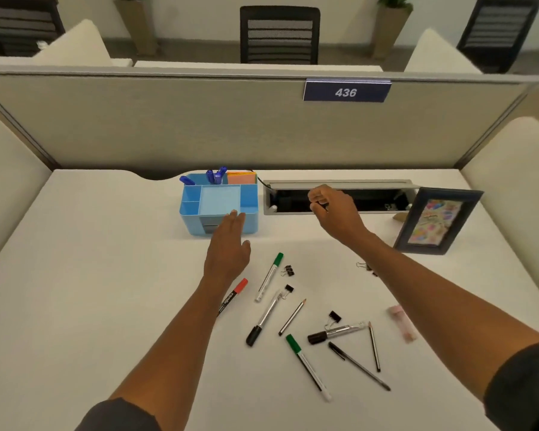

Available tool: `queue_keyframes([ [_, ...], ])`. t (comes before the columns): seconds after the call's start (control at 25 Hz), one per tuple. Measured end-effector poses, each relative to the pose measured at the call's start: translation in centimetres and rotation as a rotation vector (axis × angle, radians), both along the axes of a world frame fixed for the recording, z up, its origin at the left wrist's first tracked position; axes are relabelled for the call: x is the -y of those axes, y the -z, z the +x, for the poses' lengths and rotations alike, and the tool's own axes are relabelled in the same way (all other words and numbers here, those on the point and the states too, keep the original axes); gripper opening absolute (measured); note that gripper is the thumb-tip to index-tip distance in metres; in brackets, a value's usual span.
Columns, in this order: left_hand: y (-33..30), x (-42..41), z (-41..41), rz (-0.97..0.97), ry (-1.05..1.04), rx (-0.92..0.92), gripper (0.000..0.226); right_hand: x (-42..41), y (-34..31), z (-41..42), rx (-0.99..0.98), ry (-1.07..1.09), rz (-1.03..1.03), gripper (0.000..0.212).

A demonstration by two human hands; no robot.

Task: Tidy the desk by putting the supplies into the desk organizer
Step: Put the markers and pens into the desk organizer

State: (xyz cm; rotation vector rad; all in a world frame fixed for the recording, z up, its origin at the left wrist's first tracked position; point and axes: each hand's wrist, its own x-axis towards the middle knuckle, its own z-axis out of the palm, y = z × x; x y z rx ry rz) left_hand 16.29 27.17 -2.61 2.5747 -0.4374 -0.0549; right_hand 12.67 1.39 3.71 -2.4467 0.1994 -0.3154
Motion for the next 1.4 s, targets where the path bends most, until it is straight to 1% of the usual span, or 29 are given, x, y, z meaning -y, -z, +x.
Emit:
queue_keyframes([
  [0.12,0.4,2.3,-3.9,-0.019,0.043,0.015,0.048,1.8,1.2,-4.3,-0.016,0.114,0.06,0.02],
  [0.24,1.5,3.7,-6.9,0.039,0.05,0.005,0.039,3.0,2.8,-8.4,-0.026,0.259,0.129,0.019],
  [0.32,2.3,4.2,-8.3,0.047,0.044,0.0,0.033,3.4,4.1,-10.9,0.003,0.299,0.175,0.017],
  [0.44,3.1,5.2,-10.7,0.05,0.141,-0.031,0.022,3.3,6.0,-14.2,-0.025,0.324,0.238,0.018],
  [0.52,3.7,5.5,-11.6,0.121,0.117,-0.013,0.022,2.8,7.0,-15.8,-0.053,0.315,0.249,0.018],
  [0.6,4.0,5.5,-11.4,0.224,0.025,0.031,0.022,2.4,7.6,-16.7,-0.082,0.322,0.261,0.018],
  [0.68,3.8,5.0,-10.7,0.32,-0.057,0.061,0.017,2.0,7.9,-17.0,-0.102,0.335,0.266,0.017],
  [0.76,4.0,4.4,-9.9,0.408,-0.107,0.041,0.012,1.5,8.0,-16.9,-0.113,0.329,0.264,0.017],
  [0.88,4.1,3.8,-8.9,0.533,-0.09,-0.032,0.006,0.7,8.0,-16.2,-0.113,0.3,0.26,0.017],
  [0.96,4.1,3.6,-8.3,0.573,-0.063,-0.06,0.012,0.2,7.8,-15.5,-0.108,0.279,0.26,0.016],
  [1.08,3.8,3.4,-7.7,0.52,-0.068,-0.044,0.018,-0.7,7.3,-14.2,-0.1,0.258,0.275,0.016],
  [1.2,2.6,3.3,-7.3,0.42,-0.073,0.008,0.021,-2.1,6.3,-12.1,-0.092,0.221,0.297,0.016],
  [1.28,1.6,3.2,-7.0,0.323,-0.064,0.018,0.021,-3.5,5.1,-10.0,-0.123,0.198,0.302,0.021],
  [1.4,0.0,2.2,-6.5,0.184,-0.044,0.004,0.021,-6.4,3.2,-6.0,-0.23,0.198,0.339,0.033],
])
